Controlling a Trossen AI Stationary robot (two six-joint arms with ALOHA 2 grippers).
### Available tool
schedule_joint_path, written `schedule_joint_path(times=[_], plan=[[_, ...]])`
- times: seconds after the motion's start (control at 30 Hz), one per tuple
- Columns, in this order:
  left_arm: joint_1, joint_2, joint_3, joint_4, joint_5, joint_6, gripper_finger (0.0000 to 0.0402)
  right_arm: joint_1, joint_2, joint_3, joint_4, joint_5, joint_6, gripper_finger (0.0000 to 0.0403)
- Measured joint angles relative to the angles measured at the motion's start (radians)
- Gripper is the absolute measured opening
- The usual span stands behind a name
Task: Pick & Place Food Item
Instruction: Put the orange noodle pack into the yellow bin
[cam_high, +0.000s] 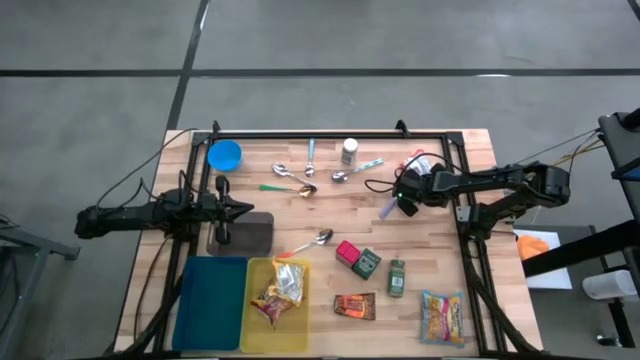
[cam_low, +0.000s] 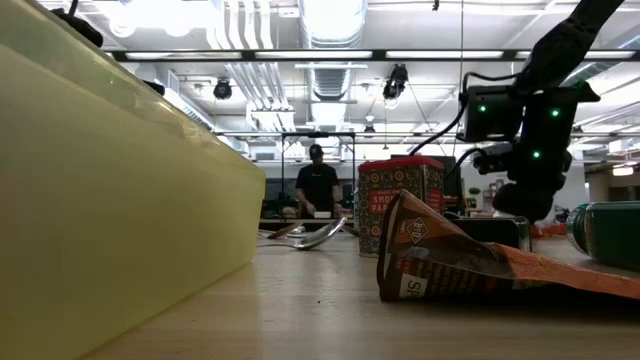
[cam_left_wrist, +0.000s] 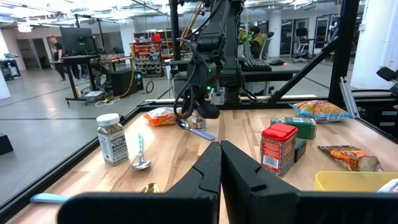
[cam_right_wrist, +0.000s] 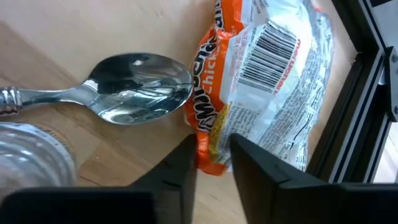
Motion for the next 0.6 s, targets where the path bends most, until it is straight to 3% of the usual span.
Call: schedule_joint_path(times=[0.2,0.6], plan=[[0.0,0.0,0.0,0.0,0.0,0.0,0.001,0.0,0.001,-0.004,-0.004,0.0,0.0,0.0016],[0.0,0.0,0.0,0.0,0.0,0.0,0.001,0.0,0.0,-0.005,-0.001,0.002,0.038,0.0013]])
